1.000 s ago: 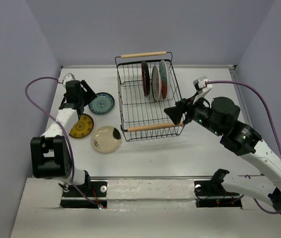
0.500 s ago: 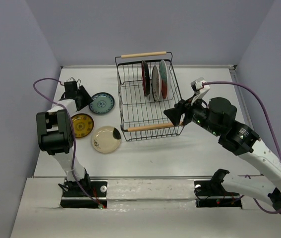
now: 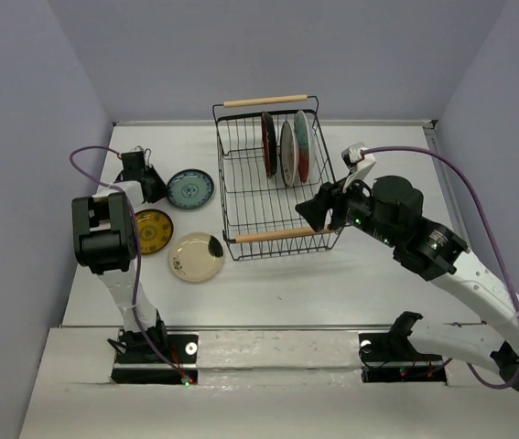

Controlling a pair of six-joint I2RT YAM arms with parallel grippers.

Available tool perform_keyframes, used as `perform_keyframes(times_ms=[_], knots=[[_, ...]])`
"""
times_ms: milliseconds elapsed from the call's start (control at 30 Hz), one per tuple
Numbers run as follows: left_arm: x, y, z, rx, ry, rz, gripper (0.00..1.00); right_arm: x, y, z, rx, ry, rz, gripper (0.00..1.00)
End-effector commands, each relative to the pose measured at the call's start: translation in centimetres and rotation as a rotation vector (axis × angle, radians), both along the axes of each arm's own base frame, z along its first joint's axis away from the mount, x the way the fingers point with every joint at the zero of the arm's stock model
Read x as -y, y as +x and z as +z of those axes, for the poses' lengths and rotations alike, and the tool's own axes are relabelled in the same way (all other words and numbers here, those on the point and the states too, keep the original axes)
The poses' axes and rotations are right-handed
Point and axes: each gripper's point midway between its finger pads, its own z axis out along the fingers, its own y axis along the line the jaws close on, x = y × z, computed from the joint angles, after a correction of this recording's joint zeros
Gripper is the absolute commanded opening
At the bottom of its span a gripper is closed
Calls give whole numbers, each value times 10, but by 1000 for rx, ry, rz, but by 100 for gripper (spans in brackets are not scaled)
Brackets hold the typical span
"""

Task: Load the plates into the dish rack

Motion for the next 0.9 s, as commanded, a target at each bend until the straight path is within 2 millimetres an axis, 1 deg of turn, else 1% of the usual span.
perform_keyframes(times_ms=[0,67,100,167,200,267,300,333,367,400,433,467,500,567,600,633,667,700,733,767,800,833,867], knots=[[-6,6,12,35,5,3,6,-14,-5,30,36,98,64,65],[-10,7,25,71,15,23,6,-21,-3,26,21,91,78,65],[-12,9,47,127,21,39,6,-24,-3,24,12,87,88,65],[-15,9,74,194,30,64,6,-32,-6,23,-3,89,134,68],[-18,6,102,264,34,95,6,-37,-5,23,-11,88,149,69],[-21,0,130,335,30,141,6,-43,-7,26,-15,96,182,74],[-24,-12,155,414,14,205,6,-50,-9,29,-21,109,212,76],[-26,-14,180,513,5,233,6,-54,-12,33,-20,121,242,77],[-23,-24,186,529,-14,243,6,-57,-12,35,-18,129,253,78],[-28,-31,202,584,-14,279,6,-60,-11,38,-16,136,260,79],[-30,-46,223,641,-15,316,6,-65,-10,41,-23,144,271,81],[-33,-53,233,671,-6,332,6,-68,-10,41,-31,145,281,82],[-35,-67,253,726,5,352,6,-71,-10,43,-37,155,294,83],[-34,-81,272,782,2,359,6,-79,-6,44,-43,161,304,84],[-27,-93,293,845,-18,331,6,-83,-4,47,-38,175,310,85],[-22,-99,295,858,-37,317,6,-87,-3,48,-52,188,318,85],[-16,-105,302,882,-61,296,6,-96,2,42,-69,186,331,86],[2,-116,318,932,-123,221,6,-104,-1,53,-66,217,373,86],[10,-121,317,937,-147,190,6,-110,1,53,-76,225,387,86],[25,-130,325,957,-192,120,6,-121,9,53,-86,231,393,86],[34,-135,327,964,-215,79,6,-126,14,52,-109,240,381,86],[42,-138,324,959,-236,40,6,-130,20,50,-121,242,368,86],[57,-146,326,965,-268,-40,6,-138,30,49,-130,242,357,87]])
